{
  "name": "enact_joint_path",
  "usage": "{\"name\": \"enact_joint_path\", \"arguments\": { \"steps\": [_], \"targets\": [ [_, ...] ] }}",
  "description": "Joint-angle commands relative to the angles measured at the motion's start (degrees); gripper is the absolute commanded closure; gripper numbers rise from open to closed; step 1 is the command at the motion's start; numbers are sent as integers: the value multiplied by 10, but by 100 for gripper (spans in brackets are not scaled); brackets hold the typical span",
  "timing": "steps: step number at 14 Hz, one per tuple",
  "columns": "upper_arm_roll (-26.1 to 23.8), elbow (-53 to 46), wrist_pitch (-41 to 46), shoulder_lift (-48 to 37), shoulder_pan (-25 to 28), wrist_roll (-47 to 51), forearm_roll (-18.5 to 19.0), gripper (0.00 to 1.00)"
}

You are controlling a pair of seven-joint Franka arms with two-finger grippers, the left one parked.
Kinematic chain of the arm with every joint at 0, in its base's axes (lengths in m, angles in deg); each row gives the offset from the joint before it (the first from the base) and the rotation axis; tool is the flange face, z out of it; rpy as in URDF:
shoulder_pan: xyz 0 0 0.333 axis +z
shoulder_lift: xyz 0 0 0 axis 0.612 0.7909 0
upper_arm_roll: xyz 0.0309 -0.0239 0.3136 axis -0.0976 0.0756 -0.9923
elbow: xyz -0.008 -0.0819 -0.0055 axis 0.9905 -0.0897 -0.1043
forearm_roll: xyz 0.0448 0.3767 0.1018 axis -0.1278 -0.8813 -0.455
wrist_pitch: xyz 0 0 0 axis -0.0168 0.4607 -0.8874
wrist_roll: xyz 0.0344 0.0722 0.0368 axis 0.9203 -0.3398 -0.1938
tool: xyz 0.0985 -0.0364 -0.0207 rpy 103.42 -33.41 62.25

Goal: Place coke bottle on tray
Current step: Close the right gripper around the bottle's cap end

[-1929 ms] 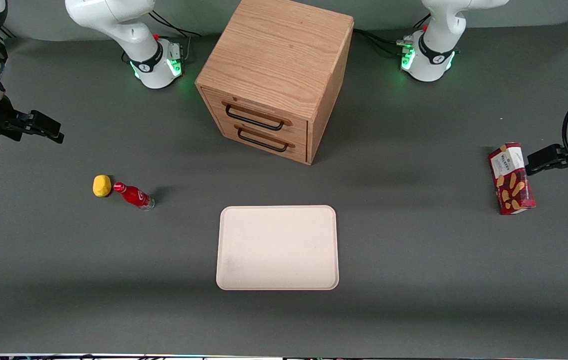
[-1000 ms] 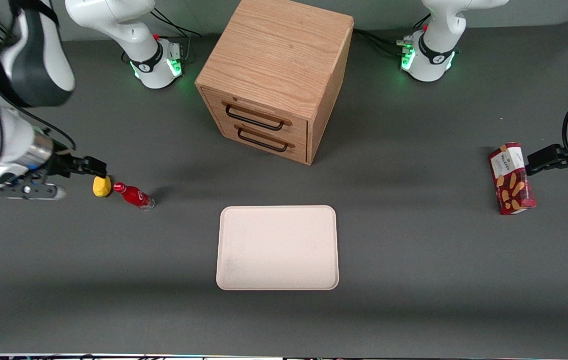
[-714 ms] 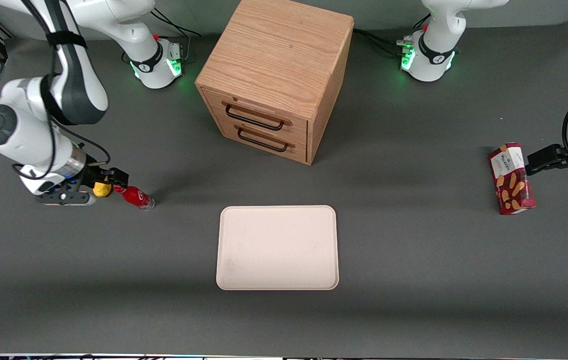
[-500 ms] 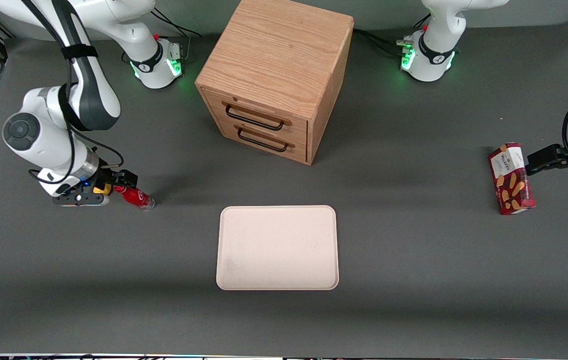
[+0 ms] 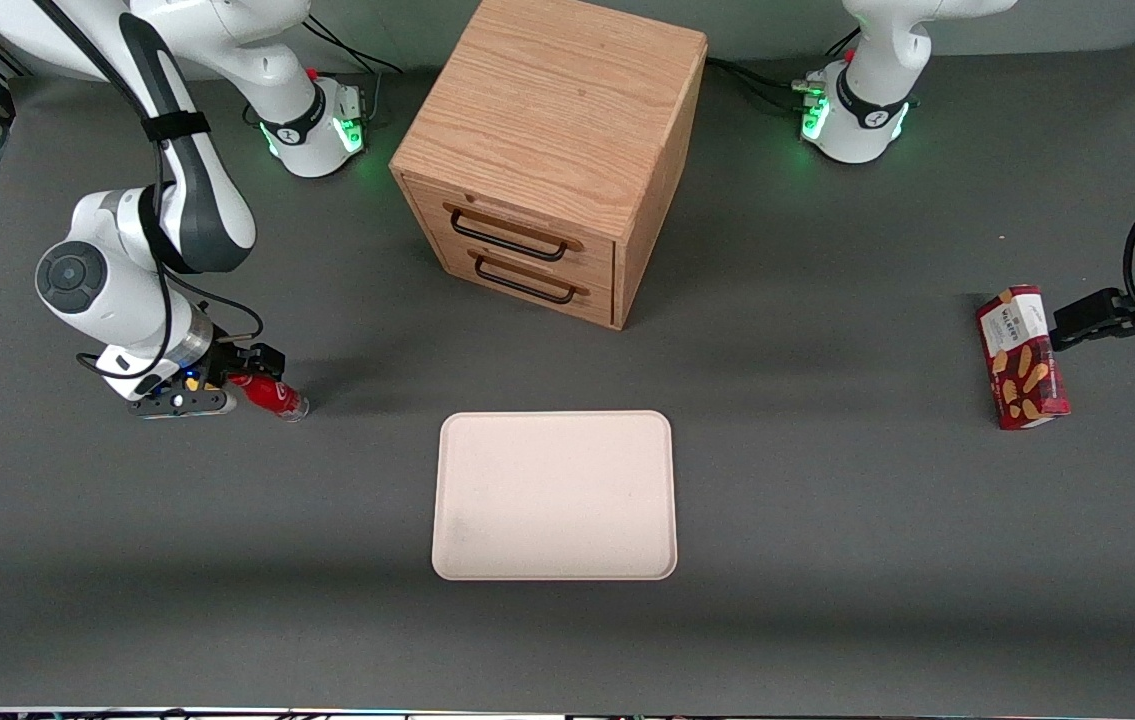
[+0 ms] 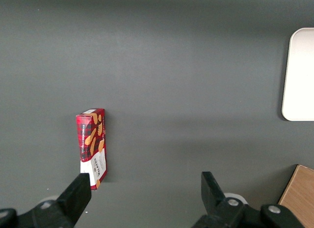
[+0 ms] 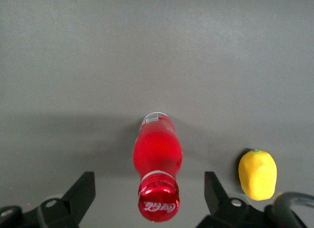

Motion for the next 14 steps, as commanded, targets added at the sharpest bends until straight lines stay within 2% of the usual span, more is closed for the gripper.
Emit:
{"name": "enact_joint_path", "arguments": {
  "steps": [1, 3, 5, 6, 14],
  "targets": [
    [2, 4, -11, -4, 0, -20, -5, 21],
    [3, 4, -11, -3, 0, -35, -6, 62],
    [3, 4, -11, -4, 0, -35, -6, 90],
    [3, 4, -11, -4, 0, -35, -6, 100],
    [4, -5, -4, -9, 0, -36, -5, 100]
  ]
}}
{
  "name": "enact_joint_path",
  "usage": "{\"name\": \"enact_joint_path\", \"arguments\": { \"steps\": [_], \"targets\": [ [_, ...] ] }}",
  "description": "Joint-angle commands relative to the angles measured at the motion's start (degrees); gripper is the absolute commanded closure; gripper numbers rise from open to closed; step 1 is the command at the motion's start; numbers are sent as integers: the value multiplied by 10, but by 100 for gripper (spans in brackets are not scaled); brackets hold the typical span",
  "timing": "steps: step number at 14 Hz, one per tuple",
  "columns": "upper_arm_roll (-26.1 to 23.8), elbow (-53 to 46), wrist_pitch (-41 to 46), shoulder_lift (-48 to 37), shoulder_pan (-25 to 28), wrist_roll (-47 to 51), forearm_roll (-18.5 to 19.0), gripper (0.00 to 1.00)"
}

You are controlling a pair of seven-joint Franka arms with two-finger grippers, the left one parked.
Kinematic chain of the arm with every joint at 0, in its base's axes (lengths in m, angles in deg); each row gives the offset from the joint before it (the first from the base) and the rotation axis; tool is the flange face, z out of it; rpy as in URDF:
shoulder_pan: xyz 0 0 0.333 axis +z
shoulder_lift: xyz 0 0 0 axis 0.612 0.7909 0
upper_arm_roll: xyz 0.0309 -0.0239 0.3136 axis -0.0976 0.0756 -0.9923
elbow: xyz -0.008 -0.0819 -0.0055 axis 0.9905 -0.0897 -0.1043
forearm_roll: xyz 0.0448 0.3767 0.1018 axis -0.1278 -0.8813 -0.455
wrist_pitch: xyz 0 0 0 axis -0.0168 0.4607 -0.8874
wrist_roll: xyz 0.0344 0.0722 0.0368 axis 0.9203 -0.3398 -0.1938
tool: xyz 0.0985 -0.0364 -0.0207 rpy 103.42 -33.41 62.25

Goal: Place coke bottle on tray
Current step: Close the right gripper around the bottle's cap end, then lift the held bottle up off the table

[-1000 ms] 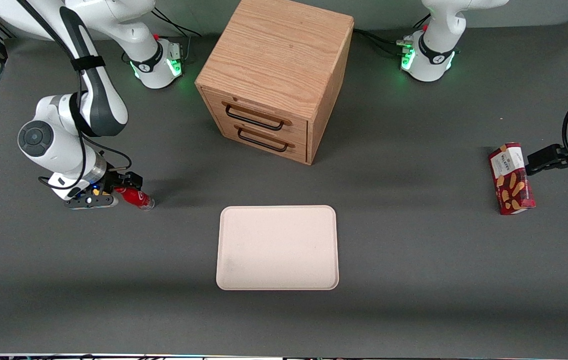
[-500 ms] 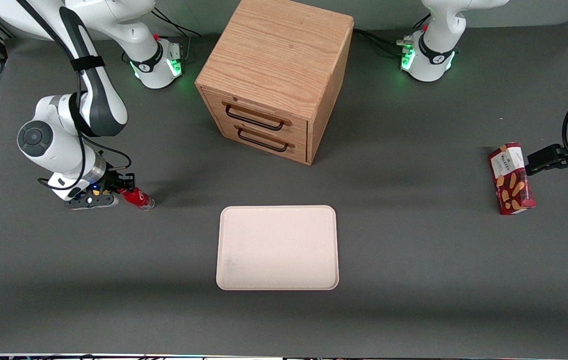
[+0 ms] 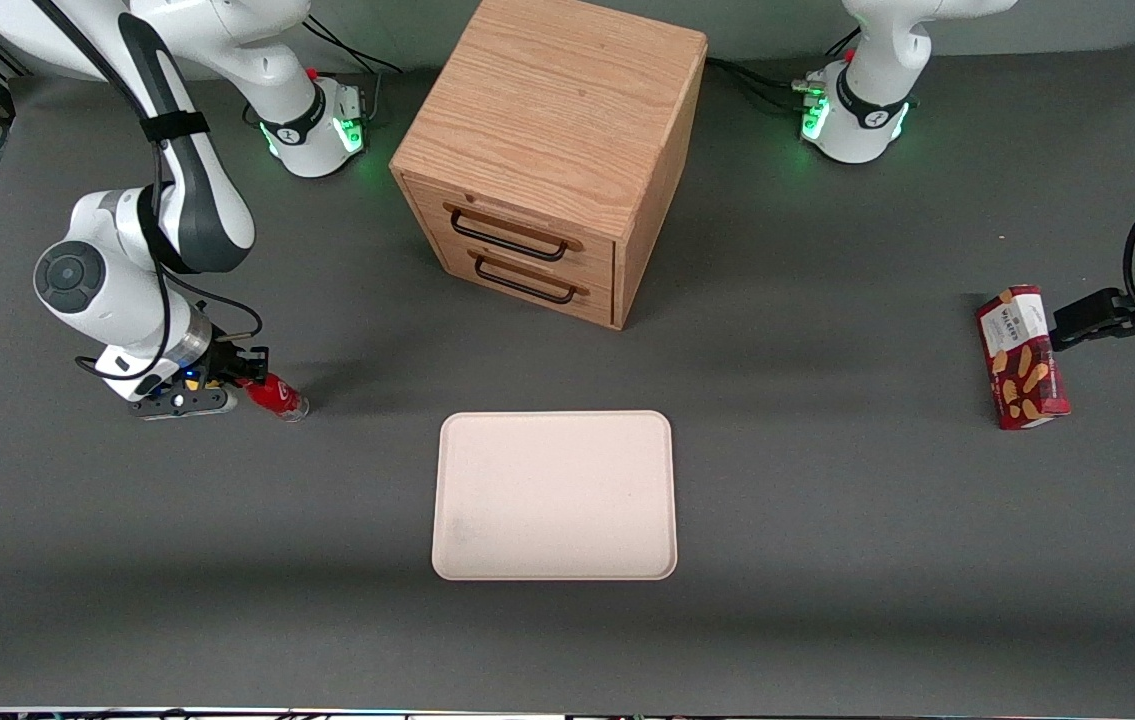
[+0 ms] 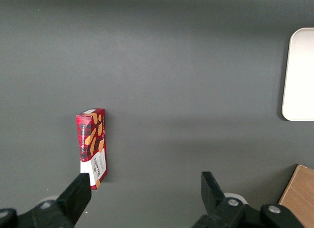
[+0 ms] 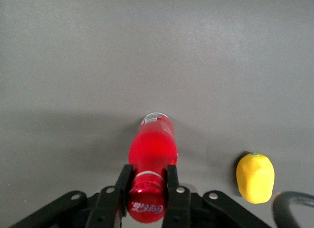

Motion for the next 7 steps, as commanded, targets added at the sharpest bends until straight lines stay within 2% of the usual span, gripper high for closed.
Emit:
{"name": "enact_joint_path", "arguments": {
  "steps": [1, 3, 7],
  "targets": [
    [3, -15, 3, -10, 1, -17, -5, 100],
    [3, -59, 56, -10, 1, -18, -2, 100],
    [3, -207, 199, 2, -2, -41, -2, 100]
  ]
}}
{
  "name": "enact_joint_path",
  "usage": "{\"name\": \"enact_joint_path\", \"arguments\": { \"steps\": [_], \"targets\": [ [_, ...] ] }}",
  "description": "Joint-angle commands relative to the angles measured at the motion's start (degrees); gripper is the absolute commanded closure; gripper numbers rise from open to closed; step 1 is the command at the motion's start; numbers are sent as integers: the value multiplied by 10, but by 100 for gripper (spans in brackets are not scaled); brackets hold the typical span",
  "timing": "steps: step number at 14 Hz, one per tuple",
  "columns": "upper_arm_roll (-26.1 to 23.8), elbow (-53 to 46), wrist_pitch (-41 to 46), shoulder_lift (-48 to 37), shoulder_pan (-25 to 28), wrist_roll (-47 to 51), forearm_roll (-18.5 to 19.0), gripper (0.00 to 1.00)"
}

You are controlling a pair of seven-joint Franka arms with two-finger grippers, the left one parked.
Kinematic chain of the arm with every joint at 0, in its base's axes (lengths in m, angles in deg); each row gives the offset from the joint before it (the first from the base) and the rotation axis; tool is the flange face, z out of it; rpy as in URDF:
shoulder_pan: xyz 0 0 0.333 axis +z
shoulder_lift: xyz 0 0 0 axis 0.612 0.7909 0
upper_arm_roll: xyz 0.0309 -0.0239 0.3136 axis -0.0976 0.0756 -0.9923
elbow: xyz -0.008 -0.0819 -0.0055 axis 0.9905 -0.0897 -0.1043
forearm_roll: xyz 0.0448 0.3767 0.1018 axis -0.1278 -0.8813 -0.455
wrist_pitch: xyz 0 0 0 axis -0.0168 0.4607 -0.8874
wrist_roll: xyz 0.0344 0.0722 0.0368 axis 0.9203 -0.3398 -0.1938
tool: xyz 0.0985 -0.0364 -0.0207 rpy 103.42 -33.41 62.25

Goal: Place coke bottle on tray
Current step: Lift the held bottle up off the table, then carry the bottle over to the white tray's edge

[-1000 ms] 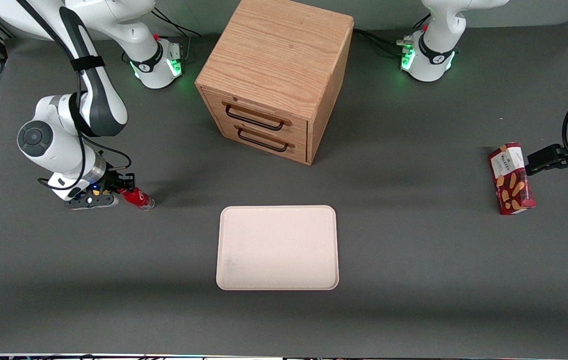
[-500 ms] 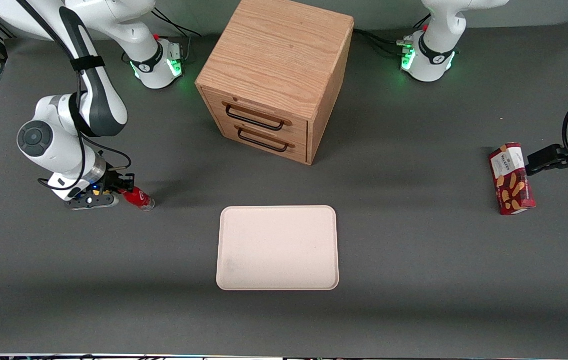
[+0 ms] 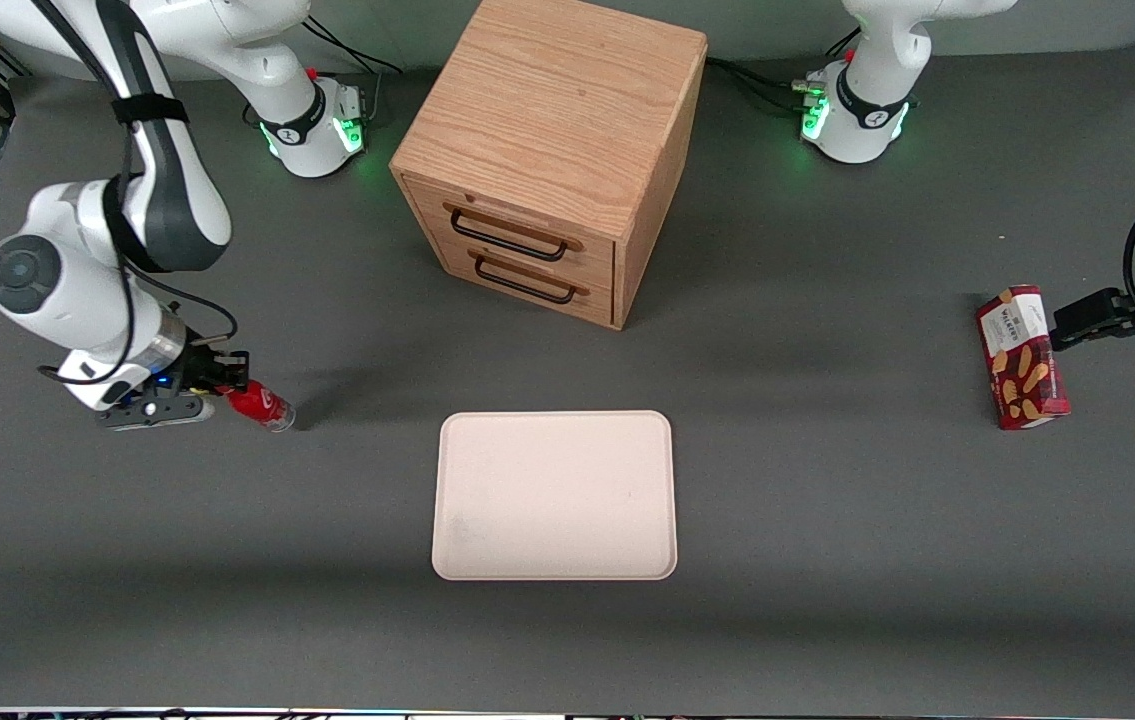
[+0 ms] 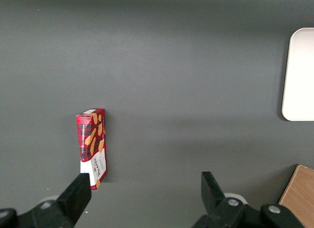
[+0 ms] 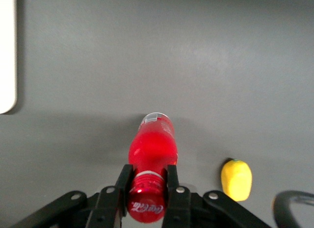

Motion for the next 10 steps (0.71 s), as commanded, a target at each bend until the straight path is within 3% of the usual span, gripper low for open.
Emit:
{"name": "enact_joint_path", "arguments": {
  "steps": [1, 7, 8, 10],
  "targets": [
    [2, -116, 114, 8, 0, -21, -3, 100],
    [-3, -322, 325, 34, 3, -21, -11, 100],
    [-23, -382, 357, 57, 2, -20, -11, 100],
    [-35, -435, 374, 87, 3, -15, -10, 100]
  ]
}}
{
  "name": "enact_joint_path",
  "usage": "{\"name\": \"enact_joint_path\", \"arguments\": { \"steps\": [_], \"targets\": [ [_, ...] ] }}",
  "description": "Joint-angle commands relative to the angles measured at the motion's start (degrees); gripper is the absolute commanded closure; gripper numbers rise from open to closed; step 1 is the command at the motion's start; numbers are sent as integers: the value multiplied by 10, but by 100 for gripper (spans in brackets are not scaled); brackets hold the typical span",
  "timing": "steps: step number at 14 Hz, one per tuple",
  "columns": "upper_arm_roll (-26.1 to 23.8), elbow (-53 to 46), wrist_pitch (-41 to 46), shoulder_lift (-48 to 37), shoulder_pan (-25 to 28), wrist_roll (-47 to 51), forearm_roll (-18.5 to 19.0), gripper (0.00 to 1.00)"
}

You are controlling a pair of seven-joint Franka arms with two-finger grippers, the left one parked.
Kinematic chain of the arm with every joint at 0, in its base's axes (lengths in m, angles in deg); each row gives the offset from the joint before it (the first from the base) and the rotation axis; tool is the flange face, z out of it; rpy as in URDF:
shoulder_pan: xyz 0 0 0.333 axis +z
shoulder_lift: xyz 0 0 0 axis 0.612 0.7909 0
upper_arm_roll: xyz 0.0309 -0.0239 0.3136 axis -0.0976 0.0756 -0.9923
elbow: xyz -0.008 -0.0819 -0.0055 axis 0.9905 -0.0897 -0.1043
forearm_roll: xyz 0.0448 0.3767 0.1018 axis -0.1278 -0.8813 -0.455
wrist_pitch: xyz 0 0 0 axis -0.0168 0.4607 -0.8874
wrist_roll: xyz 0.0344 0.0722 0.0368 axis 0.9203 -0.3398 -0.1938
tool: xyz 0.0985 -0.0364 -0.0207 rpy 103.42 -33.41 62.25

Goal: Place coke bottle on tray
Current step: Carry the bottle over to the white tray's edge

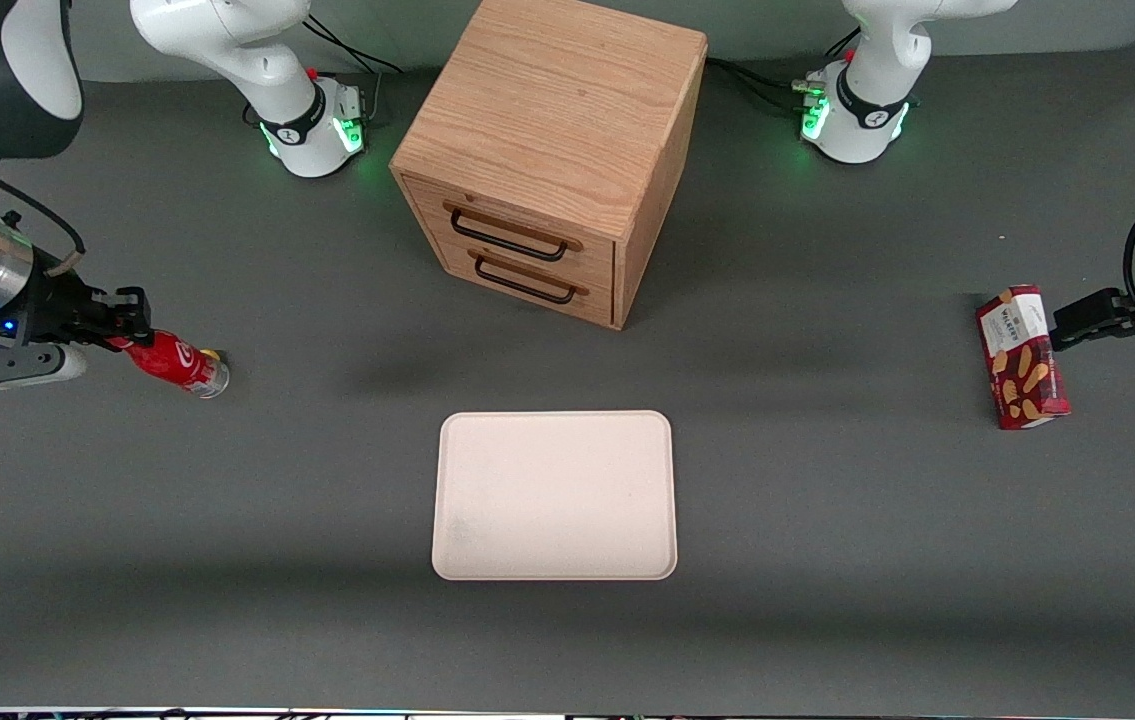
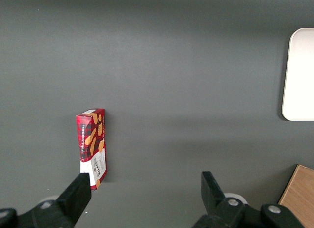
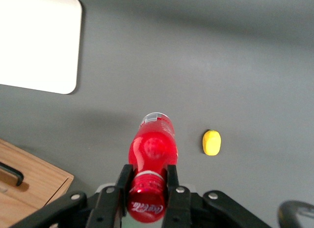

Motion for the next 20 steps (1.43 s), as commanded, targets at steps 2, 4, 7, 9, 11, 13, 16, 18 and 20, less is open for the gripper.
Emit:
{"name": "enact_joint_path", "arguments": {
  "steps": [2, 4, 7, 9, 11, 13, 16, 18, 20],
  "targets": [
    [-42, -143, 36, 88, -2, -4, -5, 100],
    [-67, -190, 36, 122, -1, 28, -6, 100],
    [-126, -238, 20, 173, -2, 115, -5, 100],
    [-157, -245, -17, 196, 0, 160, -3, 100],
    [-172, -244, -43, 219, 6, 178, -1, 100],
    [-172, -243, -64, 241, 26, 186, 4, 100],
    [-176, -243, -105, 276, 34, 189, 25, 100],
    [-176, -243, -134, 297, 34, 185, 29, 100],
    [-177, -243, -167, 319, 36, 184, 46, 100]
  ]
}}
